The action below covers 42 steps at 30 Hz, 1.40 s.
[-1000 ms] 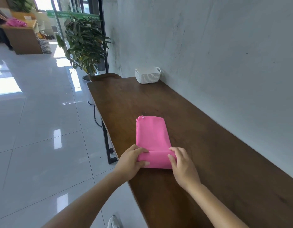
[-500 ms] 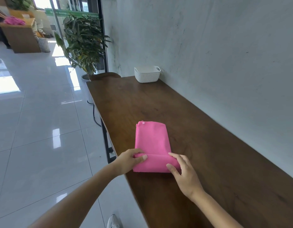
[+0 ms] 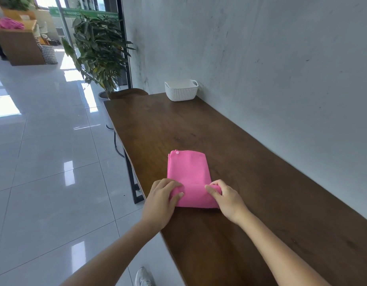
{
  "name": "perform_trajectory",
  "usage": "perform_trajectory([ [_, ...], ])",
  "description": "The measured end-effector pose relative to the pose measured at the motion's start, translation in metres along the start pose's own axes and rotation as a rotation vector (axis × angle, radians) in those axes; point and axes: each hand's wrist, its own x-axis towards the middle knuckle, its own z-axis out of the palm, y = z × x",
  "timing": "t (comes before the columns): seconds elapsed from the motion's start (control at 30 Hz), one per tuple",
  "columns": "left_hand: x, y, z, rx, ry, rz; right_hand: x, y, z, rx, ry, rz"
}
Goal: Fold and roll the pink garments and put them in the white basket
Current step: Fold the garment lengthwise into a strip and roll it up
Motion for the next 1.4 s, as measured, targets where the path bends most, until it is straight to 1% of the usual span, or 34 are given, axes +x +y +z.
perform_trajectory([
  [0.07,0.0,-0.002,0.0,0.066,-0.06,0.023,0.005,-0.004,-0.002,-0.036,-0.003,0.022],
  [0.13,0.001,-0.007,0.0,0.159,-0.117,0.053,0.007,-0.009,-0.003,-0.12,0.015,0.036],
  [0.2,0.006,-0.01,-0.001,0.234,-0.137,0.1,0.008,-0.014,-0.002,-0.251,0.084,0.028],
  [0.27,0.011,-0.012,-0.002,0.273,-0.147,0.147,0.007,-0.015,0.001,-0.369,0.212,-0.042],
  [0.33,0.016,-0.011,-0.004,0.298,-0.173,0.155,0.003,-0.015,0.006,-0.437,0.311,-0.178],
  [0.4,0.019,-0.011,-0.007,0.302,-0.203,0.142,-0.001,-0.01,0.01,-0.451,0.319,-0.29],
  [0.5,0.022,-0.011,-0.015,0.311,-0.278,0.132,-0.009,-0.001,0.015,-0.418,0.265,-0.309],
  [0.6,0.026,-0.008,-0.026,0.294,-0.394,0.097,-0.022,0.003,0.016,-0.358,0.222,-0.303],
  [0.7,0.029,-0.004,-0.035,0.265,-0.516,0.057,-0.032,0.007,0.018,-0.313,0.206,-0.314],
  [0.87,0.031,0.0,-0.045,0.229,-0.656,0.027,-0.044,0.018,0.028,-0.217,0.214,-0.334],
  [1.0,0.036,-0.006,-0.046,0.111,-0.753,-0.068,-0.046,0.022,0.033,-0.032,0.193,-0.239],
  [1.1,0.037,-0.007,-0.044,-0.007,-0.735,-0.155,-0.041,0.019,0.032,0.026,0.164,-0.174],
  [1.17,0.035,-0.007,-0.039,-0.054,-0.682,-0.189,-0.036,0.015,0.029,0.033,0.145,-0.145],
  [1.2,0.034,-0.006,-0.037,-0.033,-0.635,-0.182,-0.033,0.013,0.028,0.035,0.131,-0.131],
  [1.3,0.028,-0.002,-0.033,0.175,-0.387,-0.041,-0.025,0.006,0.021,0.071,0.073,-0.075],
  [1.4,0.022,0.001,-0.027,0.256,-0.169,0.086,-0.015,0.001,0.016,0.12,0.023,-0.027],
])
